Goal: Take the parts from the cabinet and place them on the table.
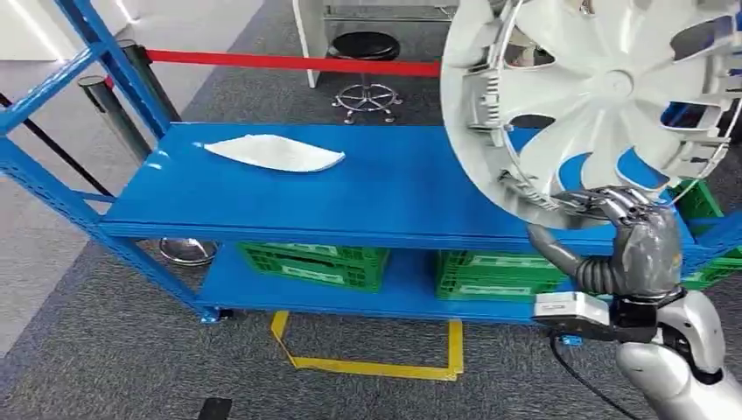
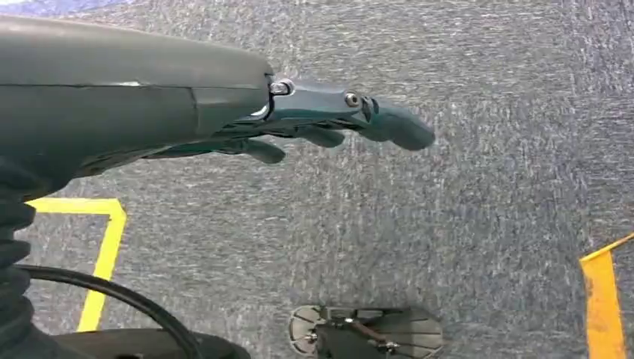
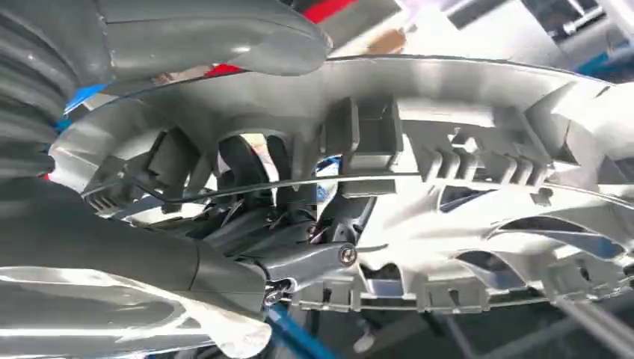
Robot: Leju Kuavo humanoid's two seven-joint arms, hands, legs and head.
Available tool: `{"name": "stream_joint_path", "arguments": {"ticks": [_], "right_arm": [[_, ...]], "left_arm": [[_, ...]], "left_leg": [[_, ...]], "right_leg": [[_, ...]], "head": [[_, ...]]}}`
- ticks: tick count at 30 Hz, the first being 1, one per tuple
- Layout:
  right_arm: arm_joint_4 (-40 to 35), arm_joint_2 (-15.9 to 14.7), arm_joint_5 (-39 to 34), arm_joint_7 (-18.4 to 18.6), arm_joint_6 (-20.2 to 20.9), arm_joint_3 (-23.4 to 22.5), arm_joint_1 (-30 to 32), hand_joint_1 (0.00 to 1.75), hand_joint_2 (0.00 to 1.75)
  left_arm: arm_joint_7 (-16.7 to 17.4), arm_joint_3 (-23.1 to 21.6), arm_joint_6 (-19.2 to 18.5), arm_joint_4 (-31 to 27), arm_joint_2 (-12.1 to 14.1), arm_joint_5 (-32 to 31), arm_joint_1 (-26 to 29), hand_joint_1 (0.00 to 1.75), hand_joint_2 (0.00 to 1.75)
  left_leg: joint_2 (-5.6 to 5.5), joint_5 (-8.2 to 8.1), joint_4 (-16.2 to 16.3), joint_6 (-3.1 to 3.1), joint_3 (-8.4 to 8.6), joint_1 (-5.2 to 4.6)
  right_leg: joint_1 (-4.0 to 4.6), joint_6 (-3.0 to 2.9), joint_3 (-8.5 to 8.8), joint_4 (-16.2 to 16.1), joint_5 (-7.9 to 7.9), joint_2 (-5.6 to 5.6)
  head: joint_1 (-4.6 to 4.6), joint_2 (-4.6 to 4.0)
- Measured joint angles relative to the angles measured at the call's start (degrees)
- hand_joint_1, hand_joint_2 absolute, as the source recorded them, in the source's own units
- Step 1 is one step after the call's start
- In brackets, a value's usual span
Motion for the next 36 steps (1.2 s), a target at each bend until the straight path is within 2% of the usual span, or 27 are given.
{"name": "stream_joint_path", "arguments": {"ticks": [2,3,4,5,6,8,9,10,11,13,14,15,16,18,19,20,21,22,23,25,26,28,29,31,33,34,36], "right_arm": [[-0.35,0.50,0.00,-0.09,-0.41,-0.35,0.34,1.75,1.75],[-0.35,0.59,0.00,-0.09,-0.57,-0.46,0.58,1.75,1.75],[-0.37,0.70,-0.02,-0.09,-0.63,-0.48,0.81,1.75,1.75],[-0.41,0.87,-0.02,-0.09,-0.63,-0.48,0.96,1.75,1.75],[-0.44,0.98,-0.02,-0.09,-0.63,-0.48,1.02,1.75,1.75],[-0.52,1.03,-0.26,-0.15,-0.70,-0.54,1.12,1.75,1.75],[-0.74,1.09,-0.67,-0.35,-0.76,-0.67,1.31,1.75,1.75],[-0.96,1.11,-0.96,-0.50,-0.98,-0.94,1.48,1.75,1.75],[-0.98,1.16,-1.18,-0.63,-1.25,-1.07,1.56,1.75,1.75],[-1.20,1.33,-1.42,-0.79,-1.73,-1.42,1.97,1.75,1.75],[-1.31,1.35,-1.55,-0.87,-1.84,-1.73,2.21,1.75,1.75],[-1.37,1.35,-1.64,-0.94,-2.22,-2.09,2.43,1.75,1.75],[-1.40,1.35,-1.66,-1.01,-2.36,-2.34,2.56,1.75,1.75],[-1.42,1.40,-1.66,-1.11,-2.53,-2.77,3.09,1.75,1.75],[-1.40,1.40,-1.66,-1.11,-2.53,-2.88,3.35,1.75,1.75],[-1.40,1.40,-1.68,-1.11,-2.56,-2.99,3.66,1.75,1.75],[-1.40,1.40,-1.71,-1.11,-2.56,-3.13,3.95,1.75,1.75],[-1.40,1.40,-1.75,-1.11,-2.58,-3.30,4.18,1.75,1.75],[-1.40,1.40,-1.90,-1.11,-2.60,-3.41,4.25,1.75,1.75],[-1.57,1.42,-2.40,-1.42,-2.75,-3.63,4.56,1.75,1.75],[-1.68,1.42,-2.78,-1.62,-2.93,-3.76,4.83,1.75,1.75],[-1.70,1.42,-2.93,-1.88,-3.08,-3.80,5.87,1.75,1.75],[-1.70,1.44,-2.99,-1.95,-3.23,-3.80,6.16,1.75,1.75],[-1.81,1.53,-3.45,-2.06,-3.58,-3.87,6.64,1.75,1.75],[-2.05,1.88,-3.85,-2.34,-3.87,-4.20,7.80,1.75,1.75],[-2.05,1.97,-4.09,-2.58,-4.04,-4.35,8.42,1.75,1.75],[-2.05,1.99,-4.83,-2.91,-4.09,-4.57,9.72,1.75,1.75]], "left_arm": [[0.00,0.00,0.00,0.00,0.00,0.06,-0.01,0.00,1.75],[0.00,0.00,0.00,0.00,0.04,0.07,-0.02,0.00,1.75],[0.00,0.00,0.00,0.00,0.07,0.04,0.00,0.00,1.75],[0.00,0.00,0.00,0.00,0.07,0.07,0.00,0.00,1.75],[0.00,0.00,0.00,0.00,0.09,0.04,-0.01,0.00,1.75],[-0.02,0.00,0.00,0.00,0.15,0.04,-0.12,0.00,1.75],[-0.04,0.00,0.00,0.00,0.29,0.06,-0.21,0.00,1.75],[-0.13,-0.02,0.00,0.00,0.28,0.13,-0.25,0.00,1.75],[-0.11,-0.02,0.00,0.02,0.26,0.15,-0.16,0.00,1.75],[-0.11,0.00,0.00,0.02,0.35,0.24,-0.09,0.00,1.75],[-0.11,0.00,0.02,0.07,0.33,0.37,0.00,0.00,1.75],[-0.11,0.00,0.02,0.11,0.33,0.37,-0.04,0.00,1.75],[-0.11,0.00,0.04,0.11,0.35,0.39,-0.06,0.00,1.75],[-0.13,0.00,0.04,0.11,0.26,0.37,0.03,0.00,1.75],[-0.15,0.00,0.02,0.11,0.28,0.35,0.06,0.00,1.75],[-0.24,0.00,-0.20,0.11,0.33,0.39,0.09,0.00,1.75],[-0.35,0.00,-0.55,0.11,0.37,0.50,0.09,0.00,1.75],[-0.46,0.00,-0.63,0.11,0.37,0.63,0.09,0.00,1.75],[-0.55,0.00,-0.77,0.11,0.35,0.66,0.10,0.00,1.75],[-0.74,0.00,-1.01,0.11,0.37,0.74,0.10,0.00,1.75],[-0.83,0.00,-1.14,0.11,0.44,0.76,0.22,0.00,1.75],[-0.94,0.00,-1.29,0.11,0.57,0.79,0.42,0.00,1.75],[-0.96,0.00,-1.33,0.11,0.81,0.79,0.55,0.00,1.75],[-0.98,0.00,-1.38,0.11,0.85,0.79,0.79,0.00,1.75],[-0.96,0.00,-1.40,0.11,1.18,0.72,0.90,0.00,1.75],[-0.96,-0.02,-1.44,0.11,1.33,0.59,1.04,0.00,1.75],[-0.96,0.00,-1.35,0.11,1.62,0.59,1.24,0.00,1.75]], "left_leg": [[0.01,-7.04,8.28,-0.64,-1.89,0.32],[0.01,-9.20,12.51,-0.76,-2.51,0.38],[0.01,-9.67,15.36,-0.79,-2.47,0.40],[0.01,-8.54,15.65,-0.70,-1.49,0.40],[0.00,-6.56,13.62,-0.44,0.57,0.39],[-0.06,-3.96,4.29,0.59,7.38,0.21],[-0.11,-5.59,-1.17,1.26,11.07,-0.03],[-0.12,-6.57,-4.78,1.38,12.84,-0.17],[-0.12,-6.04,-4.04,1.27,12.21,-0.38],[-0.11,-5.24,-4.36,1.88,11.79,-0.73],[0.07,-4.03,-5.31,2.38,11.38,-0.10],[0.27,-3.55,-5.45,2.65,10.70,-0.20],[0.28,-2.83,-5.39,3.28,9.87,-0.21],[0.28,-1.63,-5.35,3.33,8.10,-0.28],[0.30,-1.02,-5.32,3.29,7.31,-0.32],[0.36,-0.38,-5.29,3.20,6.46,-0.34],[0.39,0.22,-5.18,3.08,5.62,-0.34],[0.39,0.70,-4.98,2.95,4.80,-0.34],[0.38,1.09,-4.63,2.73,4.11,-0.34],[0.32,1.48,-3.33,2.31,3.17,-0.67],[0.34,1.73,-3.06,1.93,2.84,-0.75],[0.33,2.33,-3.10,1.32,2.75,-0.57],[0.33,2.37,-2.85,1.08,2.61,-0.54],[0.20,-1.87,1.05,0.04,1.31,-0.25],[0.21,-7.04,10.25,-0.67,-1.76,0.23],[0.21,-8.32,14.00,-0.87,-2.78,0.39],[0.20,-6.64,13.34,-0.91,-1.34,0.58]], "right_leg": [[0.10,-0.22,-1.17,0.10,1.40,-0.03],[0.16,-0.21,-2.03,0.13,2.05,-0.03],[0.20,-0.21,-2.94,0.24,2.72,-0.03],[0.24,-0.20,-3.90,0.35,3.34,-0.03],[0.33,-0.17,-4.82,0.44,3.97,0.00],[0.52,0.09,-6.19,0.48,5.16,0.14],[0.52,0.37,-6.49,0.50,5.65,0.10],[0.65,0.80,-6.77,0.55,6.15,0.03],[0.41,1.20,-6.73,0.18,6.82,-0.07],[0.18,1.92,-6.80,-0.24,7.91,-0.10],[0.12,2.20,-7.16,-0.20,7.80,0.02],[0.16,2.23,-8.06,0.87,5.46,0.12],[0.23,2.29,-9.27,4.15,1.57,0.21],[0.29,2.59,-11.15,12.89,-4.05,0.22],[0.30,2.71,-11.68,16.03,-4.29,0.21],[0.29,2.77,-11.44,17.67,-2.73,0.21],[0.29,2.75,-10.02,16.88,-0.32,0.20],[0.29,2.67,-7.41,13.91,1.86,0.19],[0.29,2.54,-3.68,9.01,2.69,0.14],[0.59,2.36,3.41,-0.78,-0.96,0.05],[0.56,1.94,3.35,-1.62,-1.93,0.06],[0.78,1.05,2.32,-1.41,-1.74,0.21],[0.31,0.35,2.20,-1.68,-1.22,0.08],[0.31,-0.49,2.24,-1.62,-0.62,-0.04],[0.35,-0.51,1.73,-1.49,0.01,-0.05],[0.36,-0.48,1.41,-1.42,0.18,-0.04],[0.35,-0.38,1.01,-1.19,0.31,-0.01]], "head": [[-0.17,0.00],[-0.17,0.00],[-0.17,0.00],[-0.22,0.00],[-0.17,0.00],[-0.19,0.00],[-0.15,0.00],[-0.06,0.00],[-0.02,0.00],[-0.43,0.00],[-0.37,0.00],[-0.40,0.00],[-0.17,0.00],[-0.24,0.00],[-0.13,0.00],[-0.22,0.00],[-0.15,0.00],[-0.17,0.00],[-0.13,0.00],[-0.13,0.00],[-0.17,0.00],[-0.20,0.00],[-0.15,0.00],[-0.52,0.00],[-0.57,0.00],[-0.59,0.00],[-0.61,0.00]]}}
